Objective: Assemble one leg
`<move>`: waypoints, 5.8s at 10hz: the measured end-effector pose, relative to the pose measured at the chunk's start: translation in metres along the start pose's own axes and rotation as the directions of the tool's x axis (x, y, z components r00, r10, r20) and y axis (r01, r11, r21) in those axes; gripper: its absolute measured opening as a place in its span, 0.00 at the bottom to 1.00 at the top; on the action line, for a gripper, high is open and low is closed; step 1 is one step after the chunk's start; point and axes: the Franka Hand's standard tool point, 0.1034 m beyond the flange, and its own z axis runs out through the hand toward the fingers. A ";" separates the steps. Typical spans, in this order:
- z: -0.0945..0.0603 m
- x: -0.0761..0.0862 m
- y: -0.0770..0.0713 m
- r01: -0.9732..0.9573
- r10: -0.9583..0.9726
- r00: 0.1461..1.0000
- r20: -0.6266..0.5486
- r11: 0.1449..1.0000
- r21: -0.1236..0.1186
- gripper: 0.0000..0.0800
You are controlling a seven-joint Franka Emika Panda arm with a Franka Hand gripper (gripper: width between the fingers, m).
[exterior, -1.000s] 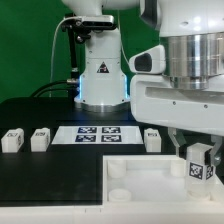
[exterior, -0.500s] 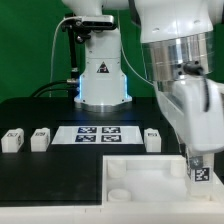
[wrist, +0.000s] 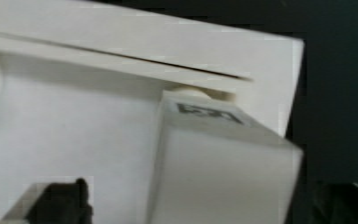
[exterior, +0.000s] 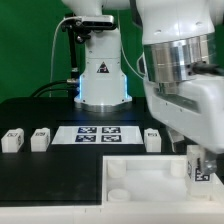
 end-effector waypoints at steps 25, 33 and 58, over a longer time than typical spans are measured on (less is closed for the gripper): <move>0.004 -0.009 -0.011 -0.406 0.403 0.914 -0.050 0.913 -0.049 0.75; 0.004 -0.002 -0.009 0.628 -0.631 0.776 -0.004 0.773 -0.089 0.81; 0.014 0.004 0.000 0.376 -0.379 0.925 -0.009 0.921 -0.097 0.81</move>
Offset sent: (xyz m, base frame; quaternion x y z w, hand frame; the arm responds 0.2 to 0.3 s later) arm 0.0000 0.0000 0.0000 0.0000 0.0000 -0.2667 0.9638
